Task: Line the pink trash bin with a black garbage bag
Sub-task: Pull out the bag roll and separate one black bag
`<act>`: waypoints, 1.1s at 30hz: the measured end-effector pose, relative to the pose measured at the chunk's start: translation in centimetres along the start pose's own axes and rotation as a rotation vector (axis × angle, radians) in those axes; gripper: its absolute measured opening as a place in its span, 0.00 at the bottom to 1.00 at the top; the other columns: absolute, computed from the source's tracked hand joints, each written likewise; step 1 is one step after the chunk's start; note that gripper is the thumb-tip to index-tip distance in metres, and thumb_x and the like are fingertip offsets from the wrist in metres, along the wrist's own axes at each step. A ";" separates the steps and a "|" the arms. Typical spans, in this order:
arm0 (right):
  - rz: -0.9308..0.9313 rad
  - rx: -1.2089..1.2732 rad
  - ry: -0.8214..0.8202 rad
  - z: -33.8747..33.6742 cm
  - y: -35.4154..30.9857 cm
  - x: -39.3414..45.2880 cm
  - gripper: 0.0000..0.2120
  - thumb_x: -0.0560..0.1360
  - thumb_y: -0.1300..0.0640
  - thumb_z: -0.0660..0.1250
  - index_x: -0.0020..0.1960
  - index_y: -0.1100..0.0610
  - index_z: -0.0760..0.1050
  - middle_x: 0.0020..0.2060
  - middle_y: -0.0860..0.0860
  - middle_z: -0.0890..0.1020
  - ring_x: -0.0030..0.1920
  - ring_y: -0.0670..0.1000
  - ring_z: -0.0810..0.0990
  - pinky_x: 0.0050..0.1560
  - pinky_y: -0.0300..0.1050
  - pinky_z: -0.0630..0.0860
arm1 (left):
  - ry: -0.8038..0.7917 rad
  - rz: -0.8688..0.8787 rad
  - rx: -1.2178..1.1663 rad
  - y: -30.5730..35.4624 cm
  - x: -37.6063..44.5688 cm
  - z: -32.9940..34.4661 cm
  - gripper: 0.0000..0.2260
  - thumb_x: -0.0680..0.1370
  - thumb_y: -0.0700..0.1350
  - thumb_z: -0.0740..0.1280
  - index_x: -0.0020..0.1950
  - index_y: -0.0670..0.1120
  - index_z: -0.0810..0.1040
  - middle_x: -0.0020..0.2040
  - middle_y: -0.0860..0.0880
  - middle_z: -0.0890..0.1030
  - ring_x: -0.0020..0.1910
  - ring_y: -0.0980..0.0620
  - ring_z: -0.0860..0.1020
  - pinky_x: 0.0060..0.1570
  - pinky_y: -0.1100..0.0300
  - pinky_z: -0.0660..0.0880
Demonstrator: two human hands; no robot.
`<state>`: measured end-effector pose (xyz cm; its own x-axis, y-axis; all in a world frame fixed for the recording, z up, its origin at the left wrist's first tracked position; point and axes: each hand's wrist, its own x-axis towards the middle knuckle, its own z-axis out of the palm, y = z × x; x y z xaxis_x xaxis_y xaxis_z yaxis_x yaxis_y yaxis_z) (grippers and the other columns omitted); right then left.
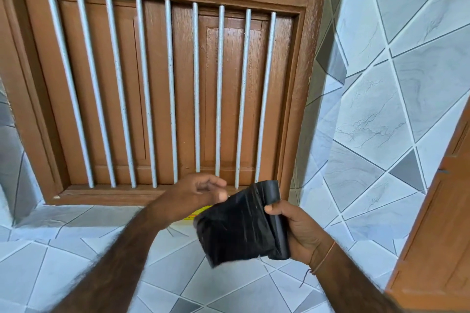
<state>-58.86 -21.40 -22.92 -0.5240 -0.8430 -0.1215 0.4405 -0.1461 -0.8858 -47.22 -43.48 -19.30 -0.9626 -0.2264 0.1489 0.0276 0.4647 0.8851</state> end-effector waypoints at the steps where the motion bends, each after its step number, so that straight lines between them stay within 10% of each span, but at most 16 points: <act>1: 0.004 -0.006 -0.018 0.3 -0.1 -0.1 0.20 0.60 0.59 0.74 0.52 0.59 0.84 0.51 0.63 0.83 0.49 0.61 0.84 0.52 0.56 0.80 | -0.043 0.014 -0.050 0.3 0.3 0.9 0.23 0.67 0.59 0.75 0.61 0.54 0.79 0.57 0.56 0.84 0.58 0.60 0.79 0.62 0.57 0.73; 5: -0.002 -0.093 0.011 1.1 -0.2 0.2 0.23 0.63 0.55 0.74 0.57 0.59 0.81 0.56 0.65 0.82 0.54 0.63 0.81 0.60 0.59 0.76 | -0.206 0.056 -0.149 1.2 1.1 4.4 0.19 0.73 0.50 0.73 0.63 0.50 0.79 0.59 0.51 0.82 0.59 0.55 0.79 0.59 0.56 0.76; 14: -0.081 -0.190 0.159 -0.5 -0.6 0.5 0.36 0.57 0.52 0.72 0.64 0.61 0.74 0.61 0.66 0.78 0.58 0.65 0.79 0.61 0.59 0.76 | -0.031 0.108 -0.124 1.5 1.6 4.1 0.07 0.75 0.39 0.71 0.47 0.36 0.80 0.41 0.41 0.84 0.40 0.52 0.80 0.40 0.63 0.75; 23: -0.159 -0.331 0.289 0.9 -0.7 1.0 0.29 0.66 0.39 0.74 0.59 0.55 0.79 0.53 0.57 0.85 0.54 0.59 0.84 0.61 0.59 0.77 | 0.015 0.206 0.064 2.3 1.5 5.9 0.09 0.80 0.45 0.66 0.45 0.41 0.82 0.38 0.51 0.82 0.37 0.61 0.77 0.36 0.70 0.71; 33: -0.404 -0.429 0.325 1.9 -0.9 0.5 0.10 0.75 0.50 0.68 0.45 0.57 0.79 0.39 0.53 0.84 0.41 0.50 0.83 0.43 0.42 0.79 | 0.133 0.241 0.025 2.5 1.1 6.4 0.10 0.79 0.40 0.65 0.40 0.43 0.82 0.34 0.56 0.79 0.34 0.63 0.74 0.36 0.72 0.69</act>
<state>-58.17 -22.67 -21.37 -0.8094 -0.5564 0.1880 -0.1297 -0.1427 -0.9812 -49.88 -37.11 -19.76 -0.8852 -0.2165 0.4117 0.2432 0.5392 0.8063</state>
